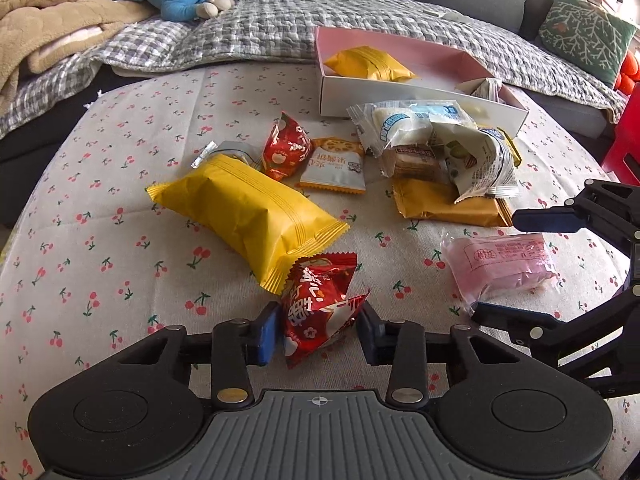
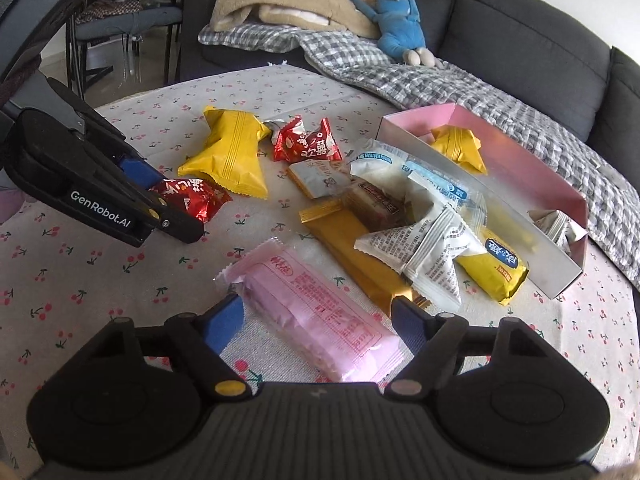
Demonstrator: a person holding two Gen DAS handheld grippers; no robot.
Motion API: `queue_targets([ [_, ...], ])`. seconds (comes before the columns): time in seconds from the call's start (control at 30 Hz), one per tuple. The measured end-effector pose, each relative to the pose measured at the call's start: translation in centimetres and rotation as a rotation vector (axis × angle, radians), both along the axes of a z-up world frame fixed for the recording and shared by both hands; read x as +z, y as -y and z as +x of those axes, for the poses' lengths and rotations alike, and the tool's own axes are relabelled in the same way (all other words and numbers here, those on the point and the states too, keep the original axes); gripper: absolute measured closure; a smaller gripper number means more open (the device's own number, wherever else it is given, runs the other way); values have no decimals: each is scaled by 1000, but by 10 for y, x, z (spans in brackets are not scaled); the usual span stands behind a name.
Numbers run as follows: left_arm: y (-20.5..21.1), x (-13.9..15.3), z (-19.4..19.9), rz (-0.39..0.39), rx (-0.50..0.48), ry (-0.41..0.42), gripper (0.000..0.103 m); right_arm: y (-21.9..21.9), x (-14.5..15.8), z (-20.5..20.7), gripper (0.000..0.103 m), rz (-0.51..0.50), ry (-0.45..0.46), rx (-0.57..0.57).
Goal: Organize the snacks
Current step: 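Grasp the red candy packet with the left tool while the right tool grasps the pink bar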
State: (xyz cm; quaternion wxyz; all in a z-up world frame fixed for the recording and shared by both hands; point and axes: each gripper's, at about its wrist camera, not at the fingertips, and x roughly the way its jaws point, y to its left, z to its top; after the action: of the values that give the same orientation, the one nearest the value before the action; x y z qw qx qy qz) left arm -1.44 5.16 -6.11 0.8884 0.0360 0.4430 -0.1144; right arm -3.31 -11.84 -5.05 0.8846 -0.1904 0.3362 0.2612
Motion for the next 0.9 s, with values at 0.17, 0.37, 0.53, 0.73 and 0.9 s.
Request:
queue_targets([
  [0.17,0,1,0,-9,1,-4,71,3,1,1,40,36,-37,-3],
  [0.37,2,2,-2,-29,-4,-10,73,5,3,2,68,90,-97,14],
  [0.53,4,4,-3,-40,-7,-6,74,2,5,-2,73,79,-95,18],
  [0.73,4,12,-5,-54,-20,18,75,10,9,2,74,116,-109,-20],
  [0.9,5,21,-6,-72,-24,44,75,16,20,5,74,177,-111,-41],
])
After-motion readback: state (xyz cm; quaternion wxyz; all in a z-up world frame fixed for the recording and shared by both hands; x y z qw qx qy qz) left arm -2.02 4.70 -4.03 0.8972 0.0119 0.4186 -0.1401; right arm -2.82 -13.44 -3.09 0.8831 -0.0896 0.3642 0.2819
